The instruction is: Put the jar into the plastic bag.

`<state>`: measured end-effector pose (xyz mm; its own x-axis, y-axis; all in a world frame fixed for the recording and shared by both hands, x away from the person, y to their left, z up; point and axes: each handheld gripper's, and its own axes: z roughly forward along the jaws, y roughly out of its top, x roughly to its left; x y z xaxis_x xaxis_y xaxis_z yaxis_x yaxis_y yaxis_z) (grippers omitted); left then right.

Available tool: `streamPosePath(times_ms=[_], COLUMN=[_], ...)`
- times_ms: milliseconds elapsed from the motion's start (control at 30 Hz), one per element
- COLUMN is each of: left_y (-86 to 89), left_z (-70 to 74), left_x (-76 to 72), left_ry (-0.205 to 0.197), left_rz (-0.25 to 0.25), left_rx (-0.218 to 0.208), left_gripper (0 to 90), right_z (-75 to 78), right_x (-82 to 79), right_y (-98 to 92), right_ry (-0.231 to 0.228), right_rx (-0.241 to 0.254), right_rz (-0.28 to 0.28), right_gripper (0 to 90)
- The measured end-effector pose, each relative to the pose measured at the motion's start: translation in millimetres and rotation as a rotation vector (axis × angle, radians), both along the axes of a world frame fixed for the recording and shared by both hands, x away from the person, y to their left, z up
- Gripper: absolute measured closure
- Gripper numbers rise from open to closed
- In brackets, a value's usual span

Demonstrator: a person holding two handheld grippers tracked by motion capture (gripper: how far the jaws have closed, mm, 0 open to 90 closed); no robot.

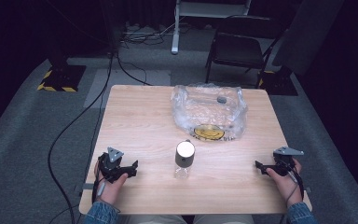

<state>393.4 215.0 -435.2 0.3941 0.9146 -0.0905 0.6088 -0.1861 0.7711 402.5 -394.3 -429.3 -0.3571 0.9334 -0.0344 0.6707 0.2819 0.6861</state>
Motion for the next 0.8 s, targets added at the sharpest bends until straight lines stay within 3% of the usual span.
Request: streamPosePath(times_ms=[367,533,800], left_y=[-10.6,-18.3,-33.2], left_z=[31.7,39.6,61.2], left_x=[-11.0,-13.8,-19.7], left_ry=[-0.091,-0.110,-0.154], left_rz=[-0.029,-0.052,-0.097], left_rx=[-0.043,-0.040,-0.073], left_gripper=[4.3,4.3,4.3], right_z=[0.0,0.0,-0.1], right_x=[0.1,0.1,0.3], right_y=[0.0,-0.1,-0.1], right_ry=[0.000,0.000,-0.001], right_rx=[0.000,0.000,0.000], right_rz=[0.000,0.000,-0.001], right_gripper=[1.8,1.8,1.8])
